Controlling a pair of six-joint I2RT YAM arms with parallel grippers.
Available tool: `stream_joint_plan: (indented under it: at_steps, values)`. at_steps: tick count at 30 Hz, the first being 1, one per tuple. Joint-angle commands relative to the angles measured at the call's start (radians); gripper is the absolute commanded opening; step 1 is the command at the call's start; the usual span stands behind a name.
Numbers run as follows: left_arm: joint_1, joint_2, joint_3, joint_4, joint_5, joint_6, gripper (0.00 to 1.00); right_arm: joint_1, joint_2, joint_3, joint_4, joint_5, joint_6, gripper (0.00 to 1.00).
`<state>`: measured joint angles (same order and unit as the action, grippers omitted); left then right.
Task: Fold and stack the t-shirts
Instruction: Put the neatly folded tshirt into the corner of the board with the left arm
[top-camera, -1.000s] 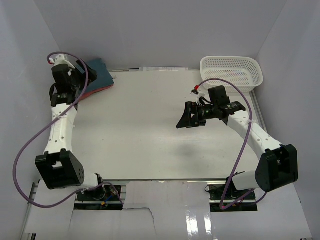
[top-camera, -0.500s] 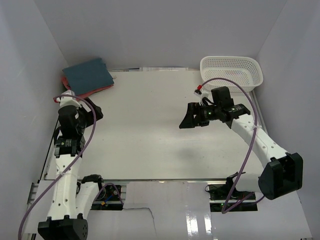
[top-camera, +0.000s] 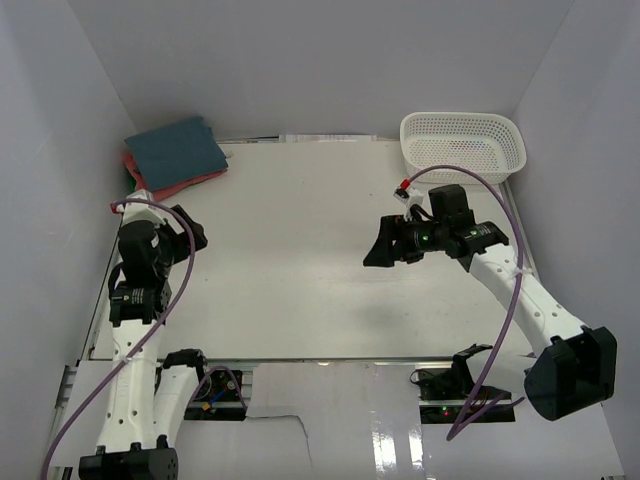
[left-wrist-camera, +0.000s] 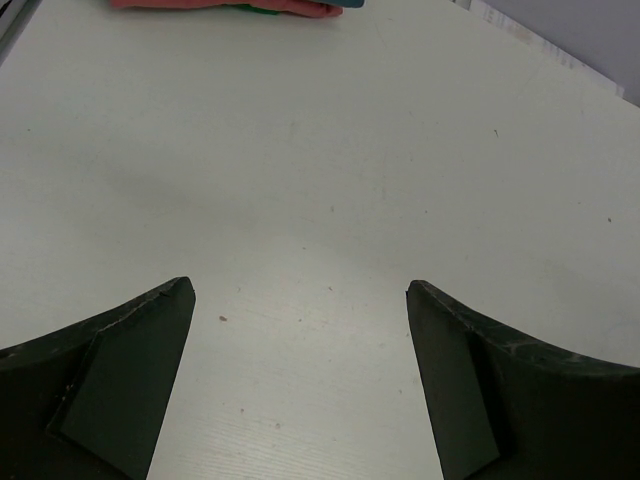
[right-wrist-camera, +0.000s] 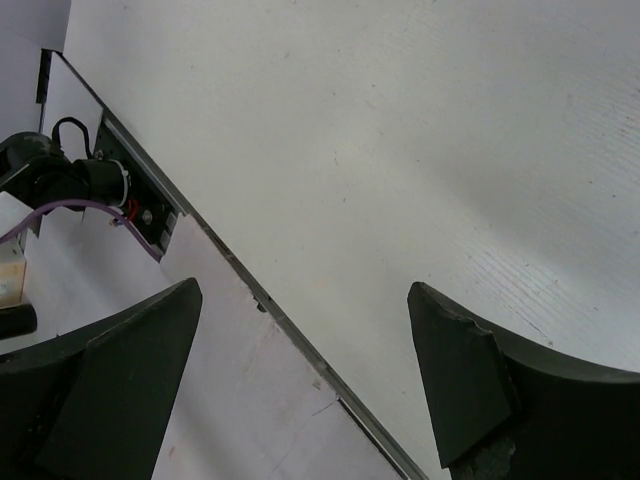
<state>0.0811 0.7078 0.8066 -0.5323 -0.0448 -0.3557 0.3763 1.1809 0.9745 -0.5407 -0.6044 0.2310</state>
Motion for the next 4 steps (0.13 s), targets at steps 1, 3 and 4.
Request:
stream_joint_plan:
  at_steps: [1, 3, 4]
  values:
    - [-0.003, -0.002, -0.006, -0.014, 0.022, 0.018, 0.98, 0.006, -0.027, -0.008, 0.03, 0.006, -0.01, 0.9]
    - [-0.003, 0.01, -0.007, -0.009, 0.033, 0.029, 0.98, 0.006, -0.024, -0.008, 0.028, 0.005, -0.016, 0.9]
    - [-0.003, 0.015, -0.006, -0.009, 0.033, 0.031, 0.98, 0.006, -0.024, -0.007, 0.028, 0.005, -0.018, 0.9]
